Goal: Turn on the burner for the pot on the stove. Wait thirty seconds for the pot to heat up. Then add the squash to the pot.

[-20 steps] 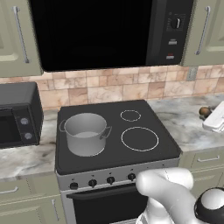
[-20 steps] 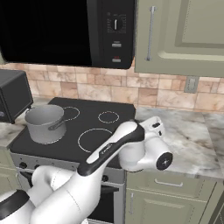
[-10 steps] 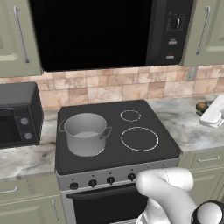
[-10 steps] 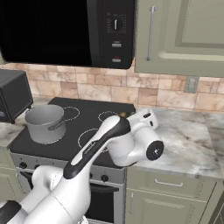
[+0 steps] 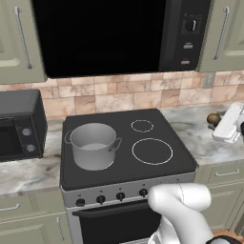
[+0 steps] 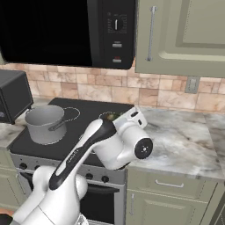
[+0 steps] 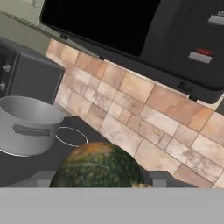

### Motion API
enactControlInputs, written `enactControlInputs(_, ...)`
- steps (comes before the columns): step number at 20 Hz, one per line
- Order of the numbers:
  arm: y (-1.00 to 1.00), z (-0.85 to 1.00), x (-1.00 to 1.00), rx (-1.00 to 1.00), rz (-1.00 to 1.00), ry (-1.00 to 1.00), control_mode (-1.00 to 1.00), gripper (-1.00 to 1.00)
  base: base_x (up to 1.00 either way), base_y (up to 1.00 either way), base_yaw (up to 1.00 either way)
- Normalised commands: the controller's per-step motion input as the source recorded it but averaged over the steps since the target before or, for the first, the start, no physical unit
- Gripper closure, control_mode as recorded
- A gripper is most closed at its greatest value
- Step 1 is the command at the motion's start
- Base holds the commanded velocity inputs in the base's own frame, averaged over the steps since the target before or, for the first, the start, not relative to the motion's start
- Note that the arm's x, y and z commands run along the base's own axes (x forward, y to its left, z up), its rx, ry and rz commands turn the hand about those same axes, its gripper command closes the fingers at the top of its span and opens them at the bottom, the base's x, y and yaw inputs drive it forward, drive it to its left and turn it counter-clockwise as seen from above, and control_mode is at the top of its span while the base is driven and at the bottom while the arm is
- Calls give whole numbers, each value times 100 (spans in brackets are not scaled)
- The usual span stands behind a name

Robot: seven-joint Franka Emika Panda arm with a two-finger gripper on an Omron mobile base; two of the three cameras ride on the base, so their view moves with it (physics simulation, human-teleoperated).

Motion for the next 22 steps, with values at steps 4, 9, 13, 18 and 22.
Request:
enactControlInputs(4, 66, 4, -29, -17, 3, -6, -100, 100, 0, 0, 0)
enactControlInputs(9, 67, 3, -9, -7, 1, -8, -100, 100, 0, 0, 0)
enactControlInputs(13, 69, 0, -5, -1, 0, -8, -100, 100, 0, 0, 0)
enactControlInputs(18, 71, 0, -1, -1, 0, -14, -100, 100, 0, 0, 0)
enactControlInputs(22, 48, 2, 0, 0, 0, -5, -100, 100, 0, 0, 0)
